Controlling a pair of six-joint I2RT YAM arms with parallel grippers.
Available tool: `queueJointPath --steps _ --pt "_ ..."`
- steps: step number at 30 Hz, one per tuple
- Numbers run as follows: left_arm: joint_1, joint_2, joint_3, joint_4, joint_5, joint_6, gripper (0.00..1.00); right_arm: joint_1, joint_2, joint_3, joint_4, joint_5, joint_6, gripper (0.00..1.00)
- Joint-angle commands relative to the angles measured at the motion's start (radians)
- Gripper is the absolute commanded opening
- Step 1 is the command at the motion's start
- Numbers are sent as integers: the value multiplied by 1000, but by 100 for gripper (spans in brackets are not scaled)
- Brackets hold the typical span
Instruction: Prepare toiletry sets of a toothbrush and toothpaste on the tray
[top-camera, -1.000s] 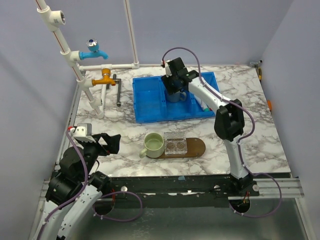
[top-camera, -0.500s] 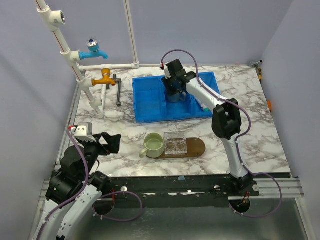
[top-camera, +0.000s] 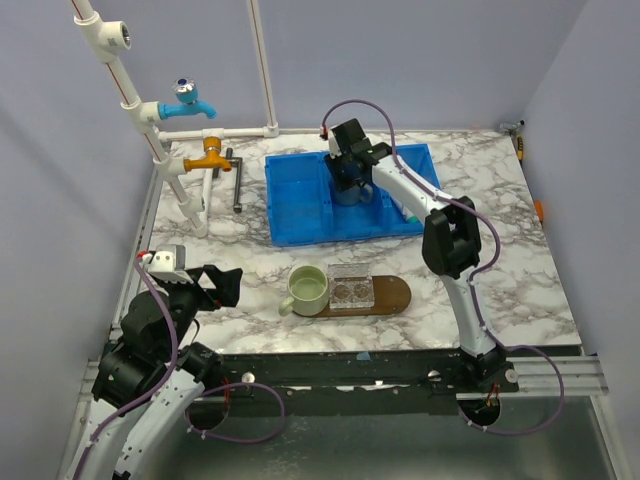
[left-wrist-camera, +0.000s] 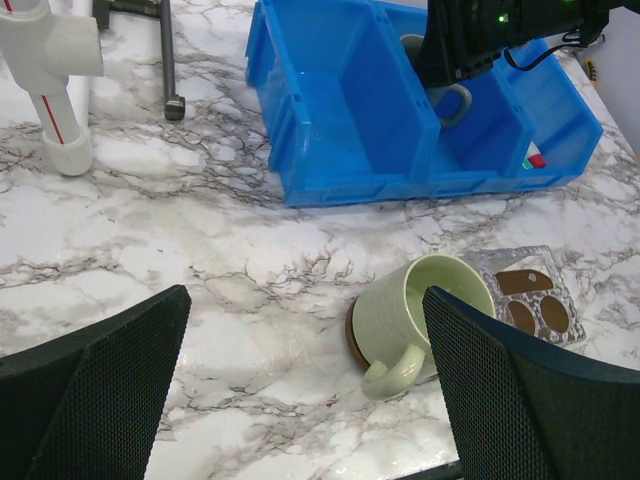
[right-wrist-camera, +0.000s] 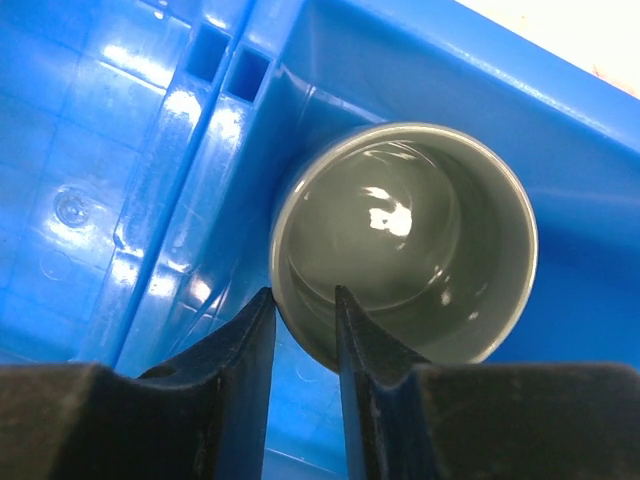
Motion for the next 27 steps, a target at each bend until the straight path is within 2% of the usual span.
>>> queueJointPath --steps 1,8,12,13,27 --pt "10 10 -6 4 -1 3 99 -5 44 14 -43 -47 21 28" --pt "9 14 -6 4 1 3 99 -5 40 21 -56 -66 32 18" --pt "9 15 -6 5 2 3 99 -5 24 23 -63 -82 32 1" --pt "9 15 -6 4 2 3 99 -5 16 19 -58 -79 33 0" --pt "11 7 -6 5 4 3 99 -5 -214 -81 69 9 97 0"
